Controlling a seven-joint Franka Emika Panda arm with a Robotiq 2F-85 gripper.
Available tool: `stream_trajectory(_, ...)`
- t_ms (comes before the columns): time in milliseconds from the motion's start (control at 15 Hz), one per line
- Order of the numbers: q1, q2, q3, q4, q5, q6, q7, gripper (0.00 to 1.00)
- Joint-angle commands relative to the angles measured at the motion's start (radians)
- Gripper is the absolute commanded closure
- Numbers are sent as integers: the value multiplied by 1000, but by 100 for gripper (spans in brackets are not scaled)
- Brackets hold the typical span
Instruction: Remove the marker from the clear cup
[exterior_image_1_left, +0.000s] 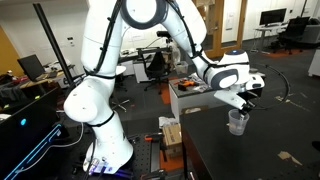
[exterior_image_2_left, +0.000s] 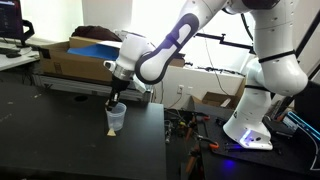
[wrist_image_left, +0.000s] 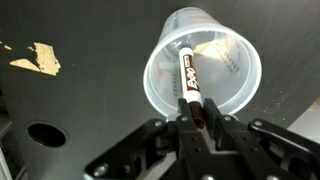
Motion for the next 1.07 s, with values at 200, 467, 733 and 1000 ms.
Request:
stream_trajectory(200, 3, -16, -8, 16, -28, -12, 60, 95)
stream_trajectory(467, 4, -62, -1, -17, -15, -13, 92, 95)
stream_trajectory(733, 9, -138, 5, -63, -1, -32, 141, 95)
stream_trajectory(1000, 37, -230, -26, -116, -23, -74, 216, 95)
